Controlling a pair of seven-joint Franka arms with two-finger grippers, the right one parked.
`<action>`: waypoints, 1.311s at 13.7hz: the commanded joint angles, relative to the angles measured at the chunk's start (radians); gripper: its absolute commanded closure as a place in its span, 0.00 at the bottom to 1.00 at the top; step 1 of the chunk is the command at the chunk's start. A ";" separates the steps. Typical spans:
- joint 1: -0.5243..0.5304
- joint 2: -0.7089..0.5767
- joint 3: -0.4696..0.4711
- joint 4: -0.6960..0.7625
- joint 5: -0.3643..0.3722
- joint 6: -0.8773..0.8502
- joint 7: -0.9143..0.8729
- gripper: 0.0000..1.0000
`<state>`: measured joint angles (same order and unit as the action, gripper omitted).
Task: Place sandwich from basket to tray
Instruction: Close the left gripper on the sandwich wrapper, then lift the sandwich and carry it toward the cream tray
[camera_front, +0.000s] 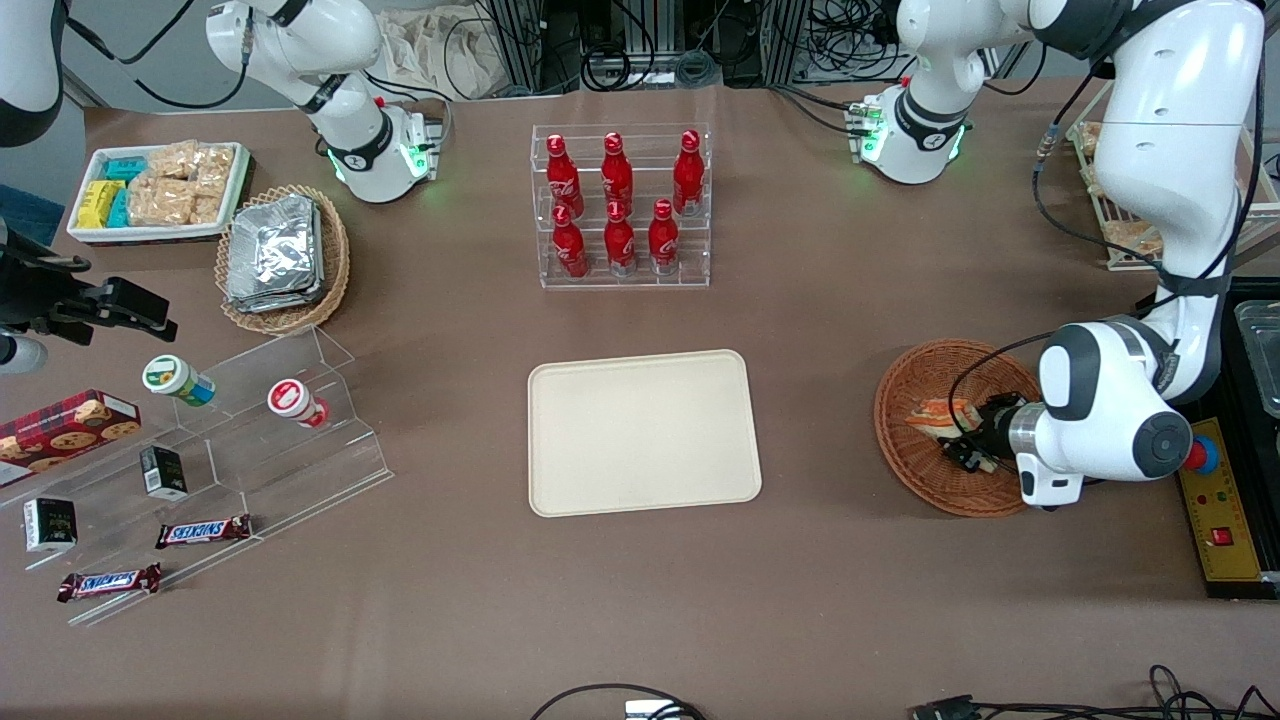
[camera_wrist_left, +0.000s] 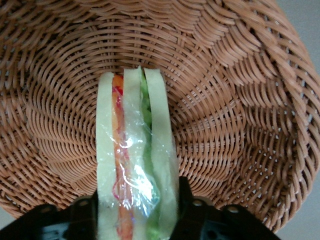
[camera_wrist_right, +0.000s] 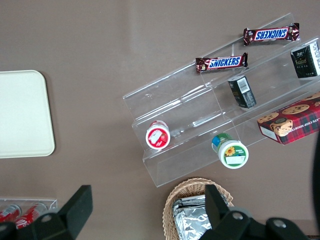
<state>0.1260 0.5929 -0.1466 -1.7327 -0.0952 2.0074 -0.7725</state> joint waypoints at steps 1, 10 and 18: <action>-0.005 -0.037 -0.004 -0.011 0.006 -0.015 -0.013 0.84; -0.009 -0.151 -0.122 0.232 0.000 -0.341 0.134 0.95; -0.169 -0.046 -0.219 0.347 0.055 -0.341 0.213 0.96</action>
<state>0.0056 0.4760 -0.3643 -1.4751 -0.0659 1.6861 -0.5683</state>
